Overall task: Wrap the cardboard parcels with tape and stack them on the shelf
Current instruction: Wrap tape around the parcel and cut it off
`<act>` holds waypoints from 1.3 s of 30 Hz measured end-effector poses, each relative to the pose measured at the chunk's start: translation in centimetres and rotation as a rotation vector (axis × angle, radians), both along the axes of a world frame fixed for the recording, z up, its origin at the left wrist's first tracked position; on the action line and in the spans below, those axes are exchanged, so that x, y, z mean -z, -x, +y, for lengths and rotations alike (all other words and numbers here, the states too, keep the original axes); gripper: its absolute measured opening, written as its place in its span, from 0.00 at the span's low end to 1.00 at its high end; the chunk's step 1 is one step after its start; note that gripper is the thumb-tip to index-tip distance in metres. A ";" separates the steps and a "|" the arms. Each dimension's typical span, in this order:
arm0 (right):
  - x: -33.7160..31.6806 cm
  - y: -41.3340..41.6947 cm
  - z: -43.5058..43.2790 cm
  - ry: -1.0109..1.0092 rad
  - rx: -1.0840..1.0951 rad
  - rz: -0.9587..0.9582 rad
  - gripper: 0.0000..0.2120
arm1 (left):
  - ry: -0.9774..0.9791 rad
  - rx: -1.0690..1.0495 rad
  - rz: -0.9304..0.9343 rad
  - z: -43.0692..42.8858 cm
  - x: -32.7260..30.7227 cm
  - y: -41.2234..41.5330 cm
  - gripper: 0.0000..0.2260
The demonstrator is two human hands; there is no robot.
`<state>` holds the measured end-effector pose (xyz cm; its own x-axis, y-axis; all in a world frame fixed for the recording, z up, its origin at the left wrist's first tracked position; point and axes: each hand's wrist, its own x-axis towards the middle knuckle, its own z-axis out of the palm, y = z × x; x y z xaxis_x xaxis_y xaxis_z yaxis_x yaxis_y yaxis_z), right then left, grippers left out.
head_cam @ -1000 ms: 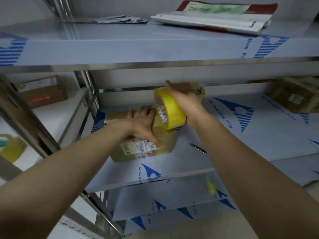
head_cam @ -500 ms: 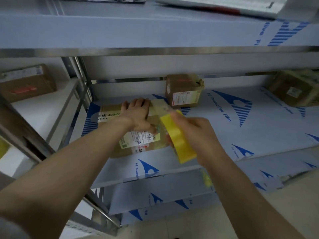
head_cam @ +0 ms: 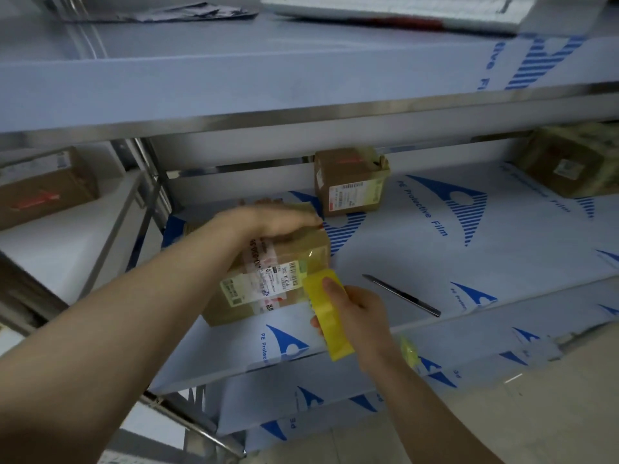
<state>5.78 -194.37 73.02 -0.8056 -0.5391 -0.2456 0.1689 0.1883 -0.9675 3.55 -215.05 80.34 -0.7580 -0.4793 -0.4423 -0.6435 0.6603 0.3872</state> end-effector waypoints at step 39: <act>-0.2 1.4 -0.8 -0.070 -0.013 -0.047 0.18 | 0.449 -0.031 0.242 0.9 3.5 5.4 0.26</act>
